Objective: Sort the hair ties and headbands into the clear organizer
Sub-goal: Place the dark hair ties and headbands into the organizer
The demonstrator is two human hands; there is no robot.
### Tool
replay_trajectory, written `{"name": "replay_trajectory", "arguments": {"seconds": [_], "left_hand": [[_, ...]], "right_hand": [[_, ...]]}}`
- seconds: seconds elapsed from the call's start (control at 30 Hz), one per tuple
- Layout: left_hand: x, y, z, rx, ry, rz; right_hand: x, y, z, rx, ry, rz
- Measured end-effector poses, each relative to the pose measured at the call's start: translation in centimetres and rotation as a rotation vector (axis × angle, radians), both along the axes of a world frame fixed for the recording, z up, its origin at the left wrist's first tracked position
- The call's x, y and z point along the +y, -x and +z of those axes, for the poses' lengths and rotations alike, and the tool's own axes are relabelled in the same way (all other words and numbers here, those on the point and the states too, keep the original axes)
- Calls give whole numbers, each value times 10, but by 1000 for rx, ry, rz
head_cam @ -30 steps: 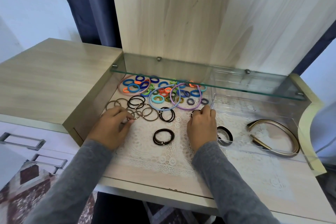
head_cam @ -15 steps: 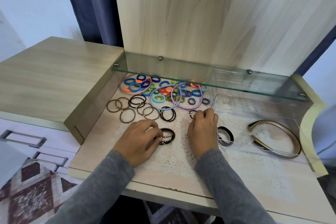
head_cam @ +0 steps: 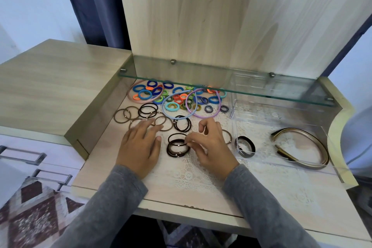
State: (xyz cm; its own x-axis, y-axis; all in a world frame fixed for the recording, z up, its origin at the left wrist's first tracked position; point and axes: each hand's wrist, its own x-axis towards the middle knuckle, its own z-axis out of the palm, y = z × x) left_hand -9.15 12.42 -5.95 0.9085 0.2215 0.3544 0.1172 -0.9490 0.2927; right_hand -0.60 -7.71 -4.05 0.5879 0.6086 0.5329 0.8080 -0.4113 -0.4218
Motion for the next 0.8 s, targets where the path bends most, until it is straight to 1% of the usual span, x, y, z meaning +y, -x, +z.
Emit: {"name": "replay_trajectory", "arguments": {"seconds": [0.07,0.17,0.27,0.37,0.5,0.57,0.7,0.8], "left_hand": [[0,-3,-1,69,13,66],[0,-5,-4,178,39,103],[-1,-7,-5,248,45,130],[-1,-7,-5,293,38,142],[-2,-6,-5,307,41,154],[-1,-6,-5,307,54,156],[-1,-7,-6,305,57,159],[-1,-6,-5,285,63,153]], "right_hand": [[0,-1,-1,-29,40,24],[-1,-1,-3,-53,93,39],[-2,-2,-5,-66,148,41],[-4,-1,-5,-36,173,54],[-6,2,5,98,96,41],[-7,3,8,129,146,56],[-5,7,11,65,364,72],[-2,11,13,7,391,55]]}}
